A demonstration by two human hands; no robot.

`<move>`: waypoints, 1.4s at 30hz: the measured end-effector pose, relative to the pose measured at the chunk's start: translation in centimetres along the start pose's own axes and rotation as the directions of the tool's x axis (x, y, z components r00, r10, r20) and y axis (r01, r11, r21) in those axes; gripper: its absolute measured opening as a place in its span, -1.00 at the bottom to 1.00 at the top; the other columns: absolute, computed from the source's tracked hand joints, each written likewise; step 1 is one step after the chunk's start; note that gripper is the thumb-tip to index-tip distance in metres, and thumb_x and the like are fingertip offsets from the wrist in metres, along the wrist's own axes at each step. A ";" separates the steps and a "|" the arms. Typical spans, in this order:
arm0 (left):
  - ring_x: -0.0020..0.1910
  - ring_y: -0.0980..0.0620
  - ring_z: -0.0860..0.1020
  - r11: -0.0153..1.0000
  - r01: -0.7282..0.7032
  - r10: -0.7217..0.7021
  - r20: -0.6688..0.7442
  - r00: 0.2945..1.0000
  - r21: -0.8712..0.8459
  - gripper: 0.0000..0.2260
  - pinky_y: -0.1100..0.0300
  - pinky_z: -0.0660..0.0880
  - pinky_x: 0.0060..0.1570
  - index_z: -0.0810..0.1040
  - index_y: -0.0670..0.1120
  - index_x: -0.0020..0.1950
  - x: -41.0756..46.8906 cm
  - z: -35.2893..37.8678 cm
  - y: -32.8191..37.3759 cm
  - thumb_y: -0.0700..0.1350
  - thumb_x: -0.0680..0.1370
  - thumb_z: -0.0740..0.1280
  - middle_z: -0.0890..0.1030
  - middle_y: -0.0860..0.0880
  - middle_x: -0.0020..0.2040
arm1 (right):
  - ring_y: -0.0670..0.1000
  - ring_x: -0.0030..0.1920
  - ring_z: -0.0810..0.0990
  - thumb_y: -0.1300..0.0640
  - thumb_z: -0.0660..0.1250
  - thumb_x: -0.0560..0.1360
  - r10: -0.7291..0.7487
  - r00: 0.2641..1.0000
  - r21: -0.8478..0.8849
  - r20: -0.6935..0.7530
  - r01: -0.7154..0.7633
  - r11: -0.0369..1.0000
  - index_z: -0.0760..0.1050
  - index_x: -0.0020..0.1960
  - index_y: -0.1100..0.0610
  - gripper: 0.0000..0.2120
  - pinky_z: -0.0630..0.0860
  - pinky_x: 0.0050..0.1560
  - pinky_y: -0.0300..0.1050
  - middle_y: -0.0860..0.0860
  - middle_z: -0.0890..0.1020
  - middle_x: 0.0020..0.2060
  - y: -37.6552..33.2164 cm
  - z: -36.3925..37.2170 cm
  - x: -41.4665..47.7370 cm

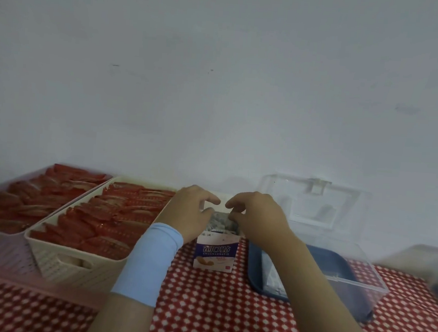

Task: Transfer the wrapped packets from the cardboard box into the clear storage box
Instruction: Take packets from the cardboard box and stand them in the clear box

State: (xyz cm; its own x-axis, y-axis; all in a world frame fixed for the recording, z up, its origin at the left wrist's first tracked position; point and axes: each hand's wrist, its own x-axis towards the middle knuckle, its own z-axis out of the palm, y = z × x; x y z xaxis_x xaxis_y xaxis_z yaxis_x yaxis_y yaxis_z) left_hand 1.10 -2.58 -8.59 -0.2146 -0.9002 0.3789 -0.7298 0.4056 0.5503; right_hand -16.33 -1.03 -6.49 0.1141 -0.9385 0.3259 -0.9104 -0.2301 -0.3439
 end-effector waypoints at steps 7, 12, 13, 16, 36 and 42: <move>-0.10 0.15 0.59 0.998 -0.034 0.034 0.001 0.999 0.044 -0.81 0.06 0.56 0.04 0.66 0.17 0.05 -0.2 0.7 0.9 0.07 0.52 0.29 0.65 0.14 -0.08 | -0.22 -0.21 0.53 0.11 0.34 0.59 -0.044 0.974 0.201 -0.221 0.090 0.975 0.60 0.21 -0.07 -0.78 0.49 -0.08 -0.30 -0.22 0.61 -0.12 0.1 1.4 -0.9; -0.08 0.17 0.59 1.000 0.009 -0.009 0.018 1.000 0.025 -0.87 0.15 0.55 0.08 0.66 0.14 0.05 -0.2 0.9 0.4 0.04 0.57 0.33 0.66 0.15 -0.07 | -0.16 -0.08 0.59 0.05 0.37 0.58 -0.070 0.994 0.186 -0.079 0.084 0.979 0.60 0.27 0.01 -0.73 0.47 -0.05 -0.36 -0.13 0.63 -0.01 0.3 1.4 -0.7; -0.08 0.18 0.59 1.000 0.005 -0.005 0.018 1.000 0.002 -0.87 0.23 0.54 0.05 0.67 0.12 0.05 -0.1 1.0 0.5 0.02 0.57 0.34 0.67 0.15 -0.06 | -0.12 -0.05 0.60 0.08 0.36 0.59 -0.055 0.997 0.175 -0.049 0.063 0.983 0.63 0.23 0.02 -0.77 0.48 -0.05 -0.35 -0.10 0.66 -0.02 0.5 1.2 -0.7; -0.09 0.25 0.58 0.997 -0.010 0.012 0.023 1.000 -0.072 -0.88 0.55 0.41 -0.16 0.68 0.06 0.07 -0.1 1.1 0.9 -0.04 0.57 0.38 0.68 0.14 -0.04 | -0.12 -0.11 0.59 0.09 0.35 0.59 -0.022 0.999 0.145 -0.033 0.026 0.989 0.67 0.06 -0.01 -0.86 0.50 -0.12 -0.29 -0.12 0.67 -0.13 0.8 0.9 -0.8; -0.01 -0.14 0.59 0.273 0.443 -0.010 0.457 0.889 -0.854 -0.58 0.01 0.61 -0.05 0.58 -0.29 0.26 -0.8 -1.1 3.0 -0.05 0.51 0.36 0.62 -0.25 0.08 | -0.17 -0.27 0.61 0.35 0.37 0.54 0.035 0.994 0.819 -0.105 0.066 0.570 0.66 0.12 0.10 -0.75 0.47 -0.26 -0.38 -0.08 0.72 -0.21 0.4 -3.4 -2.2; 0.03 -0.17 0.68 0.099 0.464 0.062 0.471 0.880 -0.880 -0.73 -0.05 0.63 0.03 0.70 -0.18 0.07 -1.1 0.1 3.5 -0.09 0.49 0.33 0.68 -0.25 0.08 | -0.15 -0.29 0.64 0.40 0.33 0.55 0.049 0.996 0.881 -0.080 0.048 0.471 0.64 0.18 0.12 -0.69 0.53 -0.25 -0.30 -0.11 0.67 -0.27 0.0 -3.2 -2.3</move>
State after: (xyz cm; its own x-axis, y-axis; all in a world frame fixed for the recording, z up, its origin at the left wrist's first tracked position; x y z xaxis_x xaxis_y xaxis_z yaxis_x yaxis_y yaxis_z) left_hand -1.29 -0.16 -7.13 -0.5397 -0.8417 0.0169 0.3995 -0.2384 0.8852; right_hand -17.91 1.94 -4.42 0.0375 -0.9251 0.3779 -0.0730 -0.3797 -0.9222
